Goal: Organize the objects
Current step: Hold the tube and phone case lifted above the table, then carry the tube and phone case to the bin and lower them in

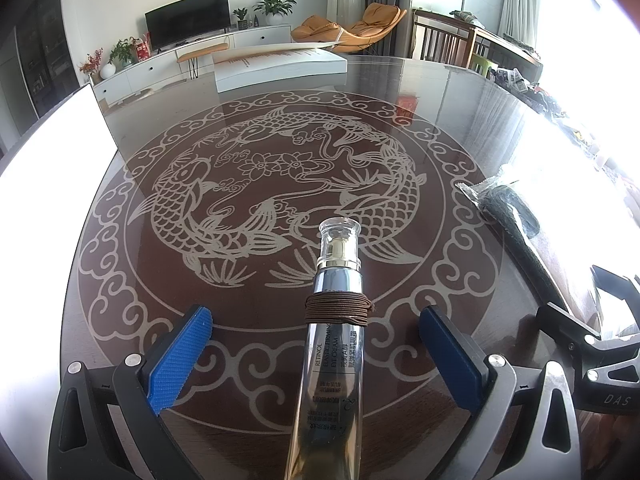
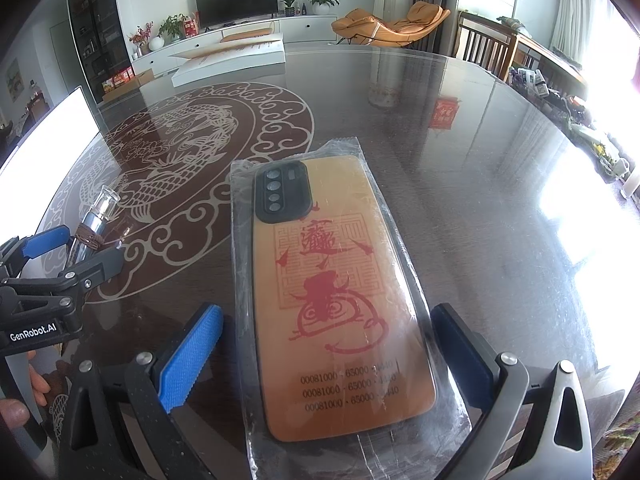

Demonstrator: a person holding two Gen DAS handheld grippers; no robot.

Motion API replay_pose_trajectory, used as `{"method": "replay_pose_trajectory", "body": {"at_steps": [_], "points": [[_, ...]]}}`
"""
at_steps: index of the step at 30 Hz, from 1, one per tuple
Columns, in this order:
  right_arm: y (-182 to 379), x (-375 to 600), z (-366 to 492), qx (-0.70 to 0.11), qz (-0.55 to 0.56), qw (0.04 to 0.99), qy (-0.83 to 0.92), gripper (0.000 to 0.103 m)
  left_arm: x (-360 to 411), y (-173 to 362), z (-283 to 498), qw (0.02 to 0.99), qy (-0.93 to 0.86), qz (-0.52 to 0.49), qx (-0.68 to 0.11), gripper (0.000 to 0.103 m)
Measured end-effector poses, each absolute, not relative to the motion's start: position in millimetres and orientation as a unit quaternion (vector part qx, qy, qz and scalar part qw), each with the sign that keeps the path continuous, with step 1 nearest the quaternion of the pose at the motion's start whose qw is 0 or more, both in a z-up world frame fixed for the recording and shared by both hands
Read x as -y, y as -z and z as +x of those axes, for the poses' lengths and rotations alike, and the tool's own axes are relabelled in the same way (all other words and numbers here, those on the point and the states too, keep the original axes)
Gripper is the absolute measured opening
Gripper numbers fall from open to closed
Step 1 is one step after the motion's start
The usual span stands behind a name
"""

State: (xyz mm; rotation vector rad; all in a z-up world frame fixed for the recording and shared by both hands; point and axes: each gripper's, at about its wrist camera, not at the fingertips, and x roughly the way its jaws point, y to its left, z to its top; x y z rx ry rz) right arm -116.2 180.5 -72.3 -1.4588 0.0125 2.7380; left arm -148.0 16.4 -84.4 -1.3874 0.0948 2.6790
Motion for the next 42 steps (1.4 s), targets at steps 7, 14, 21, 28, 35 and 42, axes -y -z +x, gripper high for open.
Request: {"method": "replay_pose_trajectory", "body": {"at_steps": [7, 14, 21, 28, 35, 42], "points": [[72, -181, -117, -0.004, -0.470, 0.021, -0.882, 0.103, -19, 84, -151, 0.058, -0.875, -0.480, -0.029, 0.103], [72, -181, -116, -0.003, -0.470, 0.023, -0.882, 0.103, -25, 81, -157, 0.056, -0.834, -0.548, -0.036, 0.103], [68, -189, -136, -0.011, -0.541, -0.020, -0.840, 0.103, -10, 75, -160, 0.135, -0.807, -0.573, -0.041, 0.101], [65, -183, -178, 0.025, -0.608, -0.086, -0.789, 0.103, -27, 68, -145, 0.147, -0.827, -0.533, -0.100, 0.033], [56, -169, -161, 0.097, -0.582, -0.092, -0.802, 0.075, -6, 54, -107, 0.161, -0.865, -0.475, -0.022, 0.024], [-2, -179, -113, -0.008, -0.519, -0.149, -0.841, 0.075, 34, -14, -30, 0.179, -0.912, -0.366, 0.041, 0.024]]}}
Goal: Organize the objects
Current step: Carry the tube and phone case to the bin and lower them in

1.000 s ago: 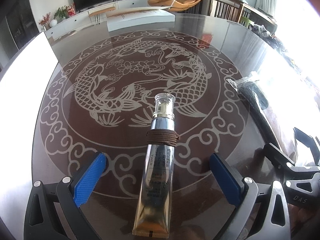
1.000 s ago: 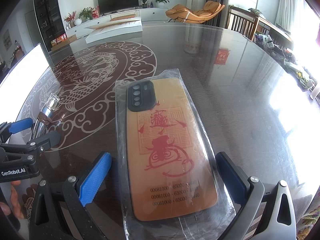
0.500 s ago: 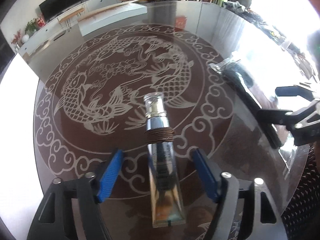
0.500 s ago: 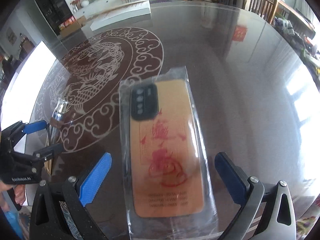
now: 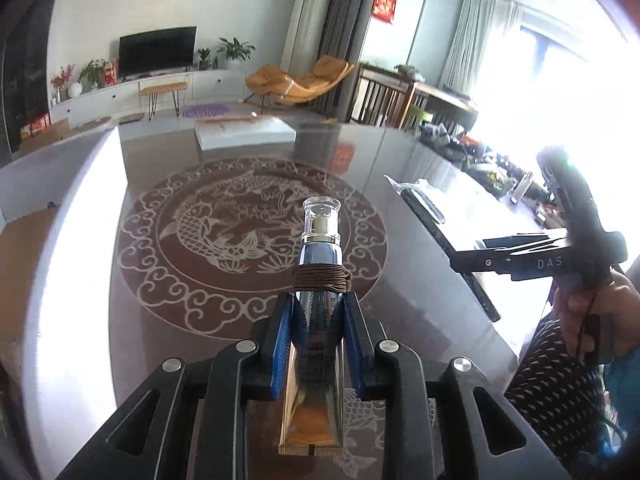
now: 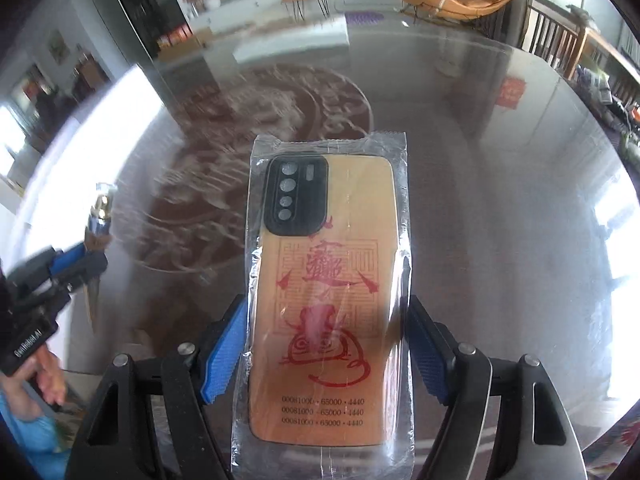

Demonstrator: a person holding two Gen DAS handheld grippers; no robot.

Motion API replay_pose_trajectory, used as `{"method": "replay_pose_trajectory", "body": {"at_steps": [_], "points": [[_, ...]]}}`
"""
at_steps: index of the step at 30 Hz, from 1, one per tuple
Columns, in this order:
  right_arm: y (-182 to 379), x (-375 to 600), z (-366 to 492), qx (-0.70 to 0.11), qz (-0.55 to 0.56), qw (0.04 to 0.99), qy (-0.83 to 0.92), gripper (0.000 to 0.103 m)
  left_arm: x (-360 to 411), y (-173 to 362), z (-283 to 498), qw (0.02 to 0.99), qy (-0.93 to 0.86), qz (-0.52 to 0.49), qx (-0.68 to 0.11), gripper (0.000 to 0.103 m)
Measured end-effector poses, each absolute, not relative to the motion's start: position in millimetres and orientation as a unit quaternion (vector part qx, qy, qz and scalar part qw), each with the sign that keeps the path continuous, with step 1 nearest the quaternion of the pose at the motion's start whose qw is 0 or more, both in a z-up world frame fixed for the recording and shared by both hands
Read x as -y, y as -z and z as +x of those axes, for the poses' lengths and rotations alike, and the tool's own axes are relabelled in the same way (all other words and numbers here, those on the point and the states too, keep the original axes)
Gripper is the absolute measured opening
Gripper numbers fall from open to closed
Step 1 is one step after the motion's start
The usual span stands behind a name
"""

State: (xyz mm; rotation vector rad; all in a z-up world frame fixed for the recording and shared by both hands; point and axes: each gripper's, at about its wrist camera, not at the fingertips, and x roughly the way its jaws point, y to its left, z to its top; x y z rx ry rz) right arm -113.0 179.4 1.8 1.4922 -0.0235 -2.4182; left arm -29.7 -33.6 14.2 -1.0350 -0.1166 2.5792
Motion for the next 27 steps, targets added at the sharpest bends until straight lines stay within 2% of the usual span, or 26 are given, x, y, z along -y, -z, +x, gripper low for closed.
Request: {"method": "replay_pose_trajectory", "body": {"at_steps": [5, 9, 14, 18, 20, 21, 22, 24, 27], "points": [[-65, -136, -104, 0.022, 0.477, 0.216, 0.852, 0.075, 95, -78, 6, 0.158, -0.933, -0.310, 0.098, 0.024], [-110, -56, -102, 0.028, 0.445, 0.298, 0.844, 0.075, 162, -111, 26, 0.075, -0.948, -0.292, 0.105, 0.024], [-131, 81, -114, 0.012, 0.436, 0.398, 0.807, 0.075, 253, -89, 31, -0.062, -0.935, -0.333, 0.109, 0.024], [-98, 182, -110, 0.000, 0.484, 0.439, 0.757, 0.076, 308, -55, 37, -0.156, -0.891, -0.398, 0.151, 0.026], [-72, 213, -107, -0.015, 0.516, 0.448, 0.730, 0.076, 318, -43, 39, -0.183, -0.879, -0.411, 0.159, 0.041], [-58, 225, -102, -0.032, 0.529, 0.447, 0.720, 0.076, 322, -38, 43, -0.196, -0.874, -0.415, 0.158, 0.060], [-43, 239, -96, -0.059, 0.539, 0.440, 0.716, 0.076, 322, -36, 44, -0.205, -0.874, -0.414, 0.154, 0.074], [-27, 250, -88, -0.104, 0.537, 0.433, 0.717, 0.076, 316, -38, 48, -0.221, -0.879, -0.403, 0.130, 0.082], [-32, 241, -74, -0.147, 0.502, 0.428, 0.737, 0.079, 297, -41, 47, -0.245, -0.881, -0.394, 0.090, 0.100]]}}
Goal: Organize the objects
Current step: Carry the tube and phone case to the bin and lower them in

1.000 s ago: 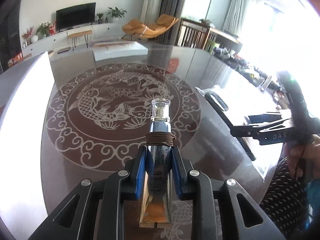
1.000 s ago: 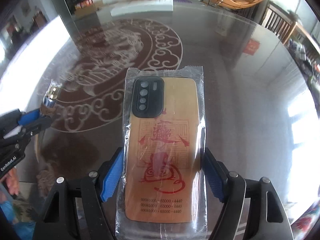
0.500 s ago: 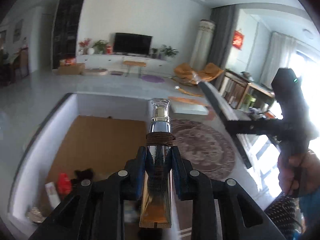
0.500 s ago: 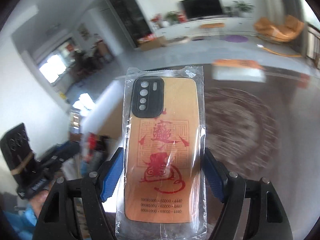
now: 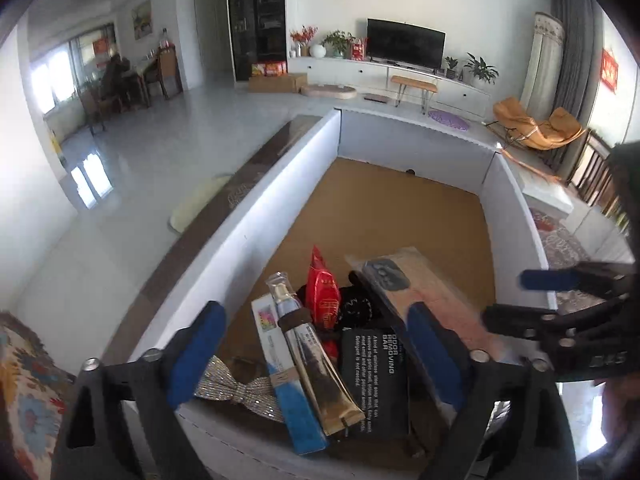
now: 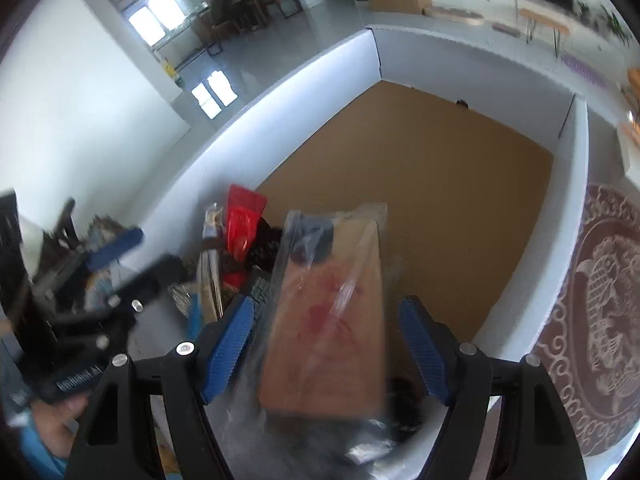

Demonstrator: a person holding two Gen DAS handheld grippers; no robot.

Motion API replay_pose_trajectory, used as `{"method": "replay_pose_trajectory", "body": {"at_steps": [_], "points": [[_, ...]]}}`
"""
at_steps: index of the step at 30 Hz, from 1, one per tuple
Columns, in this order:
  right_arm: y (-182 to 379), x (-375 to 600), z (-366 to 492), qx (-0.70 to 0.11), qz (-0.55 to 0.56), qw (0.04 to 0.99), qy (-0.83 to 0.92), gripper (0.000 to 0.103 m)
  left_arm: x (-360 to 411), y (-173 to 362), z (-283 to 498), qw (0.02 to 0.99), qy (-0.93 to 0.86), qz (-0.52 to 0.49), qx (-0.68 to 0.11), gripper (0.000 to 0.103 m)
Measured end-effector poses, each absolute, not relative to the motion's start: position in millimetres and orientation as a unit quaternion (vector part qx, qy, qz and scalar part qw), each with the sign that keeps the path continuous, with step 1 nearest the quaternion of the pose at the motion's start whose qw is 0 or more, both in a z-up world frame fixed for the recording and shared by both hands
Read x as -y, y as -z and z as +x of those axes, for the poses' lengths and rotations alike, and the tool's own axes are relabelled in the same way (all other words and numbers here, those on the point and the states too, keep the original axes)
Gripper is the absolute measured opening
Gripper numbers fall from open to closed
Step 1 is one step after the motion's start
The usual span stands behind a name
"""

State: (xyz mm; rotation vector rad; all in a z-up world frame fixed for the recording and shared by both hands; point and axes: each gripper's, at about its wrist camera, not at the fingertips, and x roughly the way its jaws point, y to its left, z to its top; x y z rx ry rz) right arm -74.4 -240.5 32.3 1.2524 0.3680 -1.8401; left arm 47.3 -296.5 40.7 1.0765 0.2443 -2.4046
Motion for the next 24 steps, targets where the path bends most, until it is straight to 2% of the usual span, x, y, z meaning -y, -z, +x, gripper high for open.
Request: {"method": "replay_pose_trajectory", "body": {"at_steps": [2, 3, 8, 15, 24], "points": [[-41, 232, -74, -0.158, 0.485, 0.423, 0.749, 0.088, 284, -42, 47, 0.272, 0.877, 0.392, -0.063, 0.102], [-49, 226, -80, -0.160, 0.476, 0.420, 0.756, 0.090, 281, -46, 49, 0.287, 0.873, 0.392, -0.049, 0.102], [-78, 196, -88, -0.170, 0.453, 0.392, 0.783, 0.091, 275, -67, 50, 0.323, 0.865, 0.381, -0.031, 0.102], [-68, 183, -82, -0.198, 0.454, 0.365, 0.788, 0.091, 278, -70, 48, 0.265, 0.861, 0.414, -0.130, 0.102], [-65, 181, -78, -0.208, 0.452, 0.361, 0.789, 0.091, 274, -70, 50, 0.296, 0.853, 0.413, -0.119, 0.102]]}}
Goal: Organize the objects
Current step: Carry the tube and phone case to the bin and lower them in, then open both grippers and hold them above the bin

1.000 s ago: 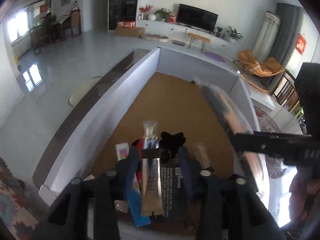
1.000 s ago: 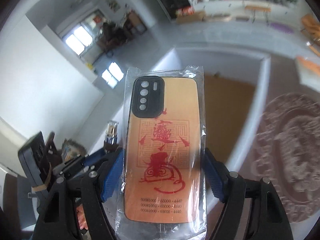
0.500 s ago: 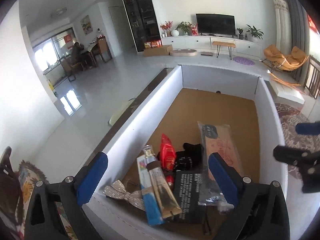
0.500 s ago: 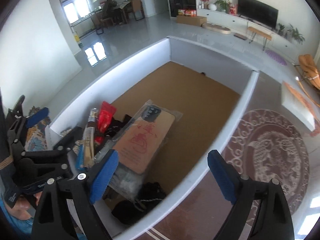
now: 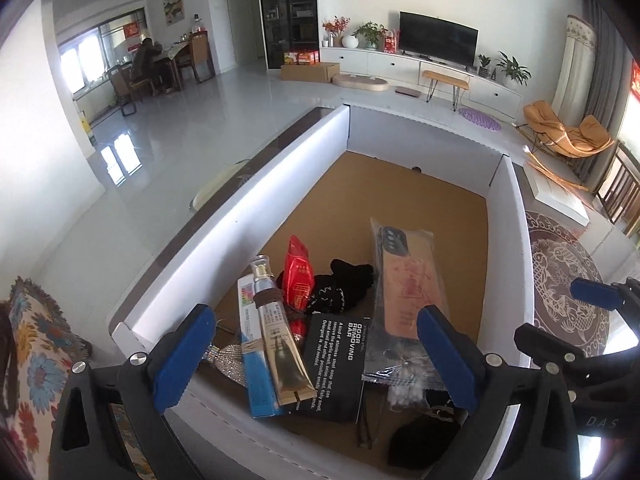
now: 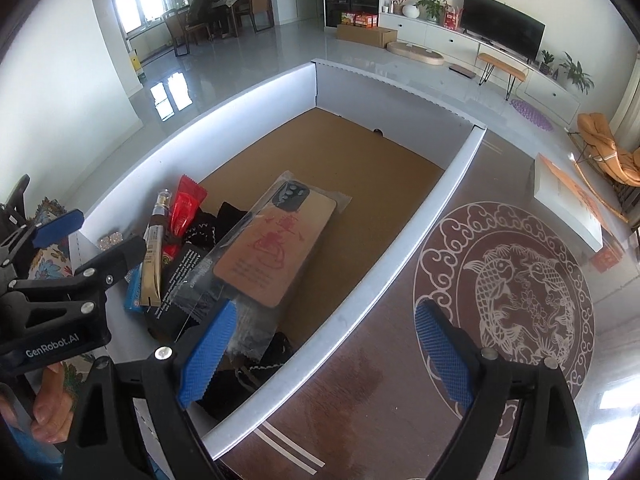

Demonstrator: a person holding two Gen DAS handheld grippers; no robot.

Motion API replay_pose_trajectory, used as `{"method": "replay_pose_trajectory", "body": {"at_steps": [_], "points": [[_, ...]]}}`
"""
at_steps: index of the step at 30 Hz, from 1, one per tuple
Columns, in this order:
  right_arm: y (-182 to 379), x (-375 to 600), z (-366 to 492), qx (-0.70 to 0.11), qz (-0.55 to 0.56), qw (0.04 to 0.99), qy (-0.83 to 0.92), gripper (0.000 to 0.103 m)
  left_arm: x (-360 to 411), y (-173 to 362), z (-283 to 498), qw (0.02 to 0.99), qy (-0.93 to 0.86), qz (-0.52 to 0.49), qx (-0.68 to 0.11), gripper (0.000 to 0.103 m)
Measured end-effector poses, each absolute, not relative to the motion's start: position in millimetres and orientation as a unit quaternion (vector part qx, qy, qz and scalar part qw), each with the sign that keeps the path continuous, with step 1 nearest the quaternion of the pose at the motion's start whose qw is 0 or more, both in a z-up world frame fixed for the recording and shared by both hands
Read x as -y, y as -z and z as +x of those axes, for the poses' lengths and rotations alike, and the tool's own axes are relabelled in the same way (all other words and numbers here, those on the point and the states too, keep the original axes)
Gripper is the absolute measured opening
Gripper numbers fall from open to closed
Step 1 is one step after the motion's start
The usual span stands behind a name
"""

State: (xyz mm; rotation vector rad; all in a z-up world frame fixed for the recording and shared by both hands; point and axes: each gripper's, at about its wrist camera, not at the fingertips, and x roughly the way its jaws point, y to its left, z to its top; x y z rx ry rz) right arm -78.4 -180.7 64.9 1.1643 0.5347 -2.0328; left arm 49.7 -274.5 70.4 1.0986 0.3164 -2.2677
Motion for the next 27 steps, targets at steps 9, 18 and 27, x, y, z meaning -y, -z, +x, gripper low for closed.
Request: {"method": "replay_pose_trajectory", "body": {"at_steps": [9, 18, 27], "points": [[-62, 179, -71, -0.211, 0.457, 0.358, 0.786, 0.091, 280, -71, 51, 0.309, 0.843, 0.425, -0.118, 0.102], [-69, 184, -65, -0.191, 0.461, 0.371, 0.783, 0.095, 292, -91, 60, 0.316, 0.843, 0.417, -0.124, 0.102], [-70, 174, -66, -0.165, 0.481, 0.367, 0.779, 0.095, 292, -99, 67, 0.323, 0.843, 0.410, -0.132, 0.102]]}}
